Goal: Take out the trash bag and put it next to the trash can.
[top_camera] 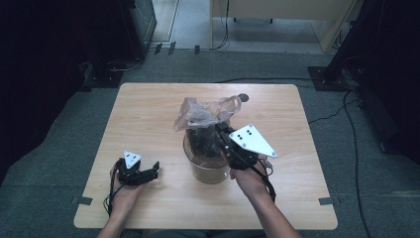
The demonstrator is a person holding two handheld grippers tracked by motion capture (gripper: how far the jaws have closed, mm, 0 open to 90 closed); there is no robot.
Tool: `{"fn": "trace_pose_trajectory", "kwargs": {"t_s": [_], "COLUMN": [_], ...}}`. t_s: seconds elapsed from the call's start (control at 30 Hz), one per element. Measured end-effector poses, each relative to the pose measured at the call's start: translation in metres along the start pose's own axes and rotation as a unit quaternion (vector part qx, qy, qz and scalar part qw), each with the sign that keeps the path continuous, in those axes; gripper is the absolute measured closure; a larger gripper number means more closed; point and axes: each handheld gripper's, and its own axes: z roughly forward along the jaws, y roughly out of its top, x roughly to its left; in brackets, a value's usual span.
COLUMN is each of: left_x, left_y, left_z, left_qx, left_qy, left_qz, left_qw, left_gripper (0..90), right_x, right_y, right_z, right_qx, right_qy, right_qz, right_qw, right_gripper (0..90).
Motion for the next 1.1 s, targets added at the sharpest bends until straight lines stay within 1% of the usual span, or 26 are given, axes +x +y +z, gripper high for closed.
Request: {"fn": "trace_pose_trajectory", "kwargs": {"t_s": [0.1, 0.13, 0.17, 0.23, 0.33, 0.47, 0.6, 0.73, 0.83, 1.0, 1.1], "left_x": [-0.003, -0.003, -0.003, -0.003, -0.001, -0.001, -0.001, -0.001, -0.001, -0.001, -0.001], "left_y": [0.0, 0.0, 0.0, 0.0, 0.001, 0.001, 0.0, 0.001, 0.001, 0.0, 0.0], "left_z": [0.003, 0.003, 0.004, 0.004, 0.005, 0.005, 0.005, 0.005, 0.005, 0.005, 0.005], "left_qx": [0.024, 0.024, 0.034, 0.035, 0.038, 0.038, 0.038, 0.038, 0.038, 0.038, 0.038], "left_qy": [0.007, 0.007, 0.007, 0.006, 0.003, 0.003, 0.003, 0.003, 0.003, 0.003, 0.003], "left_qz": [0.007, 0.007, 0.012, 0.011, 0.0, 0.0, 0.0, 0.0, 0.0, 0.001, 0.0], "left_qw": [0.9997, 0.9997, 0.9993, 0.9993, 0.9993, 0.9993, 0.9993, 0.9993, 0.9993, 0.9993, 0.9993], "left_gripper": [11.5, 11.5, 11.4, 11.3, 11.4, 11.4, 11.4, 11.4, 11.4, 11.4, 11.4], "right_x": [-0.005, -0.005, -0.009, -0.013, -0.022, -0.037, -0.054, -0.071, -0.083, -0.1, -0.107], "right_y": [0.01, 0.01, 0.017, 0.022, 0.03, 0.039, 0.042, 0.039, 0.032, 0.015, 0.003], "right_z": [-0.004, -0.004, -0.008, -0.012, -0.018, -0.028, -0.036, -0.038, -0.036, -0.025, -0.015], "right_qx": [-0.01, -0.01, -0.018, -0.023, -0.035, -0.048, -0.054, -0.048, -0.037, -0.014, -0.001], "right_qy": [-0.005, -0.005, -0.011, -0.015, -0.026, -0.043, -0.066, -0.09, -0.107, -0.128, -0.134], "right_qz": [-0.002, -0.002, -0.003, -0.002, -0.001, 0.001, 0.003, 0.004, 0.009, 0.02, 0.027], "right_qw": [0.9999, 0.9999, 0.9998, 0.9996, 0.9991, 0.9979, 0.9964, 0.9947, 0.9936, 0.9915, 0.9906], "right_gripper": [90.0, 90.0, 90.0, 90.0, 90.0, 90.0, 90.0, 90.0, 90.0, 90.0, 90.0]}}
